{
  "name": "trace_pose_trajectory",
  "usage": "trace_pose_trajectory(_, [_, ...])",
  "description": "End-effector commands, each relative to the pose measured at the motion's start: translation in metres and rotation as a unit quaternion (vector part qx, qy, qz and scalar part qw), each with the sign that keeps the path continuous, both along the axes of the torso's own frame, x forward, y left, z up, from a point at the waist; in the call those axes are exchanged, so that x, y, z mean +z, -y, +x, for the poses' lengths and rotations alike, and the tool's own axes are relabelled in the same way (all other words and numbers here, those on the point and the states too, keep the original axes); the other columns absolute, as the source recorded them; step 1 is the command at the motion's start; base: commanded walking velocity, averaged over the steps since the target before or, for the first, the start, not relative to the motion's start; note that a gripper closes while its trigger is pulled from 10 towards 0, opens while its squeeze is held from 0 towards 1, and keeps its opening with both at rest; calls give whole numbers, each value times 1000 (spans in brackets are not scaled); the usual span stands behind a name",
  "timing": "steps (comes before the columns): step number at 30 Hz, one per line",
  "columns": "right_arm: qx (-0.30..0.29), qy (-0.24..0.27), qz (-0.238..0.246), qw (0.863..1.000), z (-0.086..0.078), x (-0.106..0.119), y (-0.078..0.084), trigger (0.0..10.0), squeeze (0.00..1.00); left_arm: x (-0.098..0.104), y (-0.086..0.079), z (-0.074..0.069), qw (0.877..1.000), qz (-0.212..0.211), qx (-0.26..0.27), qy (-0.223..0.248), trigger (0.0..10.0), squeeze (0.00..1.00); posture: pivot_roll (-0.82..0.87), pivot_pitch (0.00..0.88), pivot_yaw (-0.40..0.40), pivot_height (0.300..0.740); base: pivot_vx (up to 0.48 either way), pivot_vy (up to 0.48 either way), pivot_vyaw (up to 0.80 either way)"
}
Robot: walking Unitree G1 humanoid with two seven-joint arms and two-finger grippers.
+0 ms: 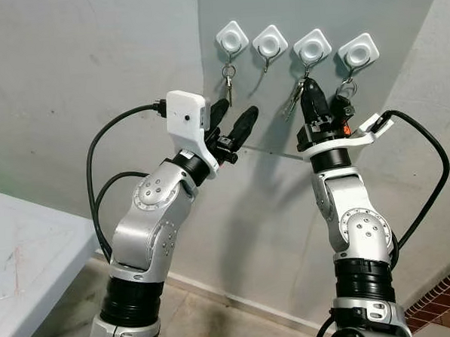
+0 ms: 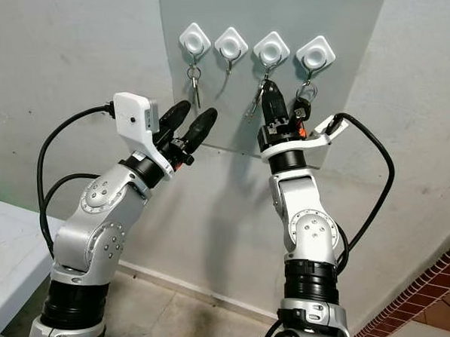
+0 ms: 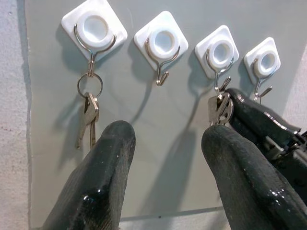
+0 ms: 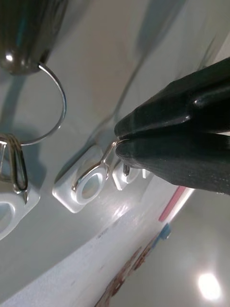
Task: Hang keys on a hook
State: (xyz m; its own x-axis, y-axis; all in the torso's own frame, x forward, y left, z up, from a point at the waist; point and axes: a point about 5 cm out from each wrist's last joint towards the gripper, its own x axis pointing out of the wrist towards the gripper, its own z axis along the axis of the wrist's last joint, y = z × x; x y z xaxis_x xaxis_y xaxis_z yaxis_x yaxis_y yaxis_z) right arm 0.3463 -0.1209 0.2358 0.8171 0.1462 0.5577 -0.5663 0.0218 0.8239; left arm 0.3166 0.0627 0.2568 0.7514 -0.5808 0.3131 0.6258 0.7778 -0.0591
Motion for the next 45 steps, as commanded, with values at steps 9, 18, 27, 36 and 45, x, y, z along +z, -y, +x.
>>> trace_pose_trajectory(9, [23,-16,39,999,-7,-14,-19,10000,1000,8,-1,-2,1000,-5,2,11,10000,0,231,0,-26,736,0,0,0])
trace_pose_trajectory(18, [3,36,-110,993,-13,-15,-24,10000,1000,-2,-5,0,1000,-3,20,-3,10000,0,223,0,-17,736,0,0,0])
trace_pose_trajectory(27, [-46,10,-244,969,-12,-45,-16,10000,1000,-40,-19,7,996,27,80,-42,10000,0,215,0,-11,736,0,0,0])
trace_pose_trajectory(36, [-87,-90,-369,921,-15,-109,3,10000,78,-115,-45,8,977,73,149,-135,10000,0,204,0,6,736,0,0,0])
trace_pose_trajectory(45, [-88,-206,-455,862,-38,-180,28,10000,0,-194,-73,-9,944,102,186,-251,10000,0,189,0,18,736,0,0,0])
